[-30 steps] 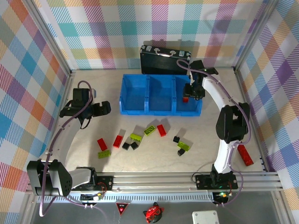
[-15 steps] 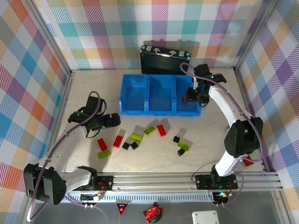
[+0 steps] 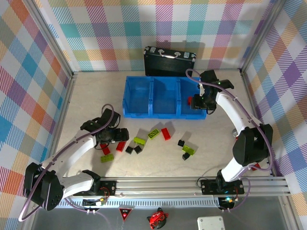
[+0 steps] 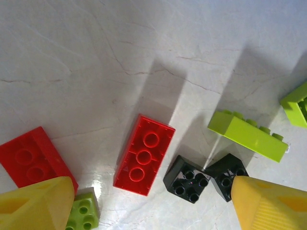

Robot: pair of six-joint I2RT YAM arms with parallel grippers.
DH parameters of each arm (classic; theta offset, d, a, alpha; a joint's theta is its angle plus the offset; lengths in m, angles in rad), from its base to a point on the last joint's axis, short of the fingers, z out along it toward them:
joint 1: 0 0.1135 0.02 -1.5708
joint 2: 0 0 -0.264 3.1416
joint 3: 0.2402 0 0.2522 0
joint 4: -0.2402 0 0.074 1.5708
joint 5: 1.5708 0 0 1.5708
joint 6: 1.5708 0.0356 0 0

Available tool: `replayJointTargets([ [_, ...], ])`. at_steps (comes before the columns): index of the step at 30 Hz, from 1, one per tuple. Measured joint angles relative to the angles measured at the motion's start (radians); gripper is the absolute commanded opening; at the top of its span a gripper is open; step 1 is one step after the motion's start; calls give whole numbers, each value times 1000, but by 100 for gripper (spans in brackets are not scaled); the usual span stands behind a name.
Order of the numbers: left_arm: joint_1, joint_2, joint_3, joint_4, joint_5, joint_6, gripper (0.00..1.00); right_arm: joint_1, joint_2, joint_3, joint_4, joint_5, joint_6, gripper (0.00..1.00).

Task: Sort the legos into containers by color
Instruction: Pick up the lego from the center of the table.

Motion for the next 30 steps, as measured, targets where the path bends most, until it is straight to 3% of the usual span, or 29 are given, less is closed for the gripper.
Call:
replayJointTargets([
  [13,-213,183,24,45,-30,-87,78,0,-50,-42,0,0,-7,54],
  [21,-270,337,150,81,-45,-72,79,0,-61,-49,-1,0,-15,54],
  [30,-291,460,239,80,-35,30,81,0,-78,-55,-7,1,-16,55],
])
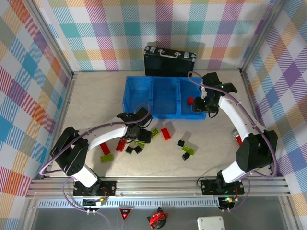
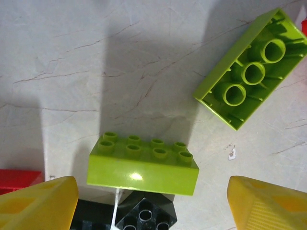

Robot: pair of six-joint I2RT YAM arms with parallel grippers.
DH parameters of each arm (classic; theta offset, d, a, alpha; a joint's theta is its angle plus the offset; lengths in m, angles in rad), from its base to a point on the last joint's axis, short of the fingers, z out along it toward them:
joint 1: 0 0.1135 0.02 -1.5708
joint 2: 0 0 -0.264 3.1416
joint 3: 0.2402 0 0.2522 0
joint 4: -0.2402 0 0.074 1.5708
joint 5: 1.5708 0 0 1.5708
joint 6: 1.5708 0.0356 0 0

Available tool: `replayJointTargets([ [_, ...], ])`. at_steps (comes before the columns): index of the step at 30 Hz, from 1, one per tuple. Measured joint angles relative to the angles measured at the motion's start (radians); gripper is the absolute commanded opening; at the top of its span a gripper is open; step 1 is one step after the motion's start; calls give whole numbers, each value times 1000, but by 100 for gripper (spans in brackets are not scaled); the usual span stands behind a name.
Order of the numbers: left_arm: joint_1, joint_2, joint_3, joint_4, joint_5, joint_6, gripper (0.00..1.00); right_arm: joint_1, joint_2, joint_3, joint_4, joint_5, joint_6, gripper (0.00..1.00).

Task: Sort the legos into containers by color
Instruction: Pick up the lego from the center of the table.

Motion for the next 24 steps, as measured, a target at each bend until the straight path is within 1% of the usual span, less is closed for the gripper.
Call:
replayJointTargets([
  [8,0,48,18,-27,-10,124,83,0,-31,0,-18,3,-3,57],
  [11,0,70,28,-34,-25,151,84,0,-36,-1,-20,3,-3,59],
  [16,0,101,31,-34,-28,174,85,0,-37,-2,-21,3,-3,60],
  [24,0,135,42,-26,-11,182,78,0,-45,-2,-25,3,-3,60],
])
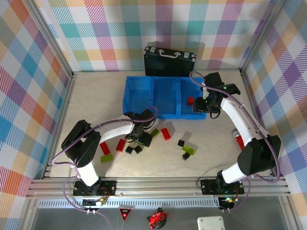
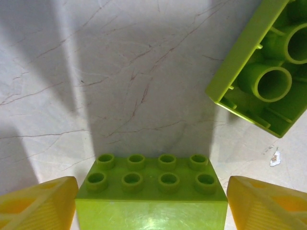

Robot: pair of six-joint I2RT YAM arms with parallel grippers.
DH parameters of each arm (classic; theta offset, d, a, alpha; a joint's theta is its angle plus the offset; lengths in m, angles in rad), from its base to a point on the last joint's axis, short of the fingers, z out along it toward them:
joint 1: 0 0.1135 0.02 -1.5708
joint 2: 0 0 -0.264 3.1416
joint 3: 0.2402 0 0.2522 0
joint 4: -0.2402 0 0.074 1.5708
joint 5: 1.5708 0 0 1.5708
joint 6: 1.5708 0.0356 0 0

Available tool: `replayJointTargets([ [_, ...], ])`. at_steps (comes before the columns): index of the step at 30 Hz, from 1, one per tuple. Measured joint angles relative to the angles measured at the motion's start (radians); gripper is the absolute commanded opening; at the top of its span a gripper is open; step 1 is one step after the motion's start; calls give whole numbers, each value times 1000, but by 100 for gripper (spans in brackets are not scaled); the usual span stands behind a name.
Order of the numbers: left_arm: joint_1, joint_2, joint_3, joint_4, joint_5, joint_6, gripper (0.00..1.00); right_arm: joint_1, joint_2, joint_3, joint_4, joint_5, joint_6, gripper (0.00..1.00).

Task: Sort the legos into containers by color
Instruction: Pick up the lego from the center of the table.

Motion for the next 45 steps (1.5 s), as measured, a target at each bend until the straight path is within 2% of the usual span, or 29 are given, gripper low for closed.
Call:
replayJointTargets([
  [13,0,10,6,-1,18,0,63,11,-5,-6,-21,8,0,60],
  [28,0,-5,45,-47,17,0,62,18,-5,-6,-22,15,0,60],
  [40,0,-23,211,-91,16,0,60,18,-48,-38,-31,34,0,61],
  [45,0,16,325,-98,10,-14,59,18,-64,-52,-37,40,0,61],
])
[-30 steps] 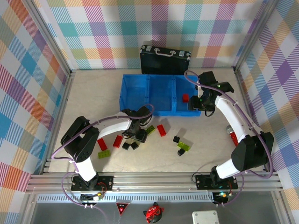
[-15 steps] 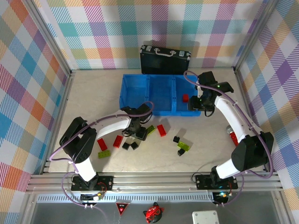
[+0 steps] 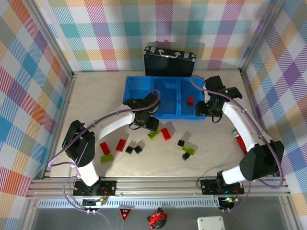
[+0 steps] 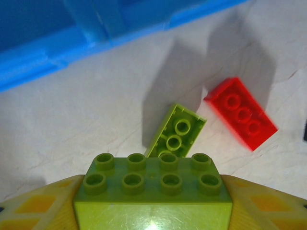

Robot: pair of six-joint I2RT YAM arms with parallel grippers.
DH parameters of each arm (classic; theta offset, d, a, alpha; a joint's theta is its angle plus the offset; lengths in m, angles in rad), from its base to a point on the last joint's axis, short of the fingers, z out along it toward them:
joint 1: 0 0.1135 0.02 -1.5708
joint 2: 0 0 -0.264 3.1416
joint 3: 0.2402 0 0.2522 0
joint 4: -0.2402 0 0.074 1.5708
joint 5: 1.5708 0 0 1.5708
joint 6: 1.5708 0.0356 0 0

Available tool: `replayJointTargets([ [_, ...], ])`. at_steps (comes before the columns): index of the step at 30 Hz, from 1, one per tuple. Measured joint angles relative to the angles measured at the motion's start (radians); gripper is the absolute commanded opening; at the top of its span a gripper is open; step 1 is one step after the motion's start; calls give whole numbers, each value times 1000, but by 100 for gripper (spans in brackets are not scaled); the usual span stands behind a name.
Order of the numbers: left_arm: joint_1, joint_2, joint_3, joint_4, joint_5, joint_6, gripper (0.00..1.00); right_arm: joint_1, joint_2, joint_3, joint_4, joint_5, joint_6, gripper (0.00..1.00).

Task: Sort the legos into containers by color
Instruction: Pick up the lego from the center of the table, then place the lego in the container.

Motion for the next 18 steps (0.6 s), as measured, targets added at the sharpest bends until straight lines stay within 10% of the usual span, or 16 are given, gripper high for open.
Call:
replayJointTargets([
  [18,-11,245,322,8,-93,-265,60,0,-42,-31,-9,39,-4,61],
])
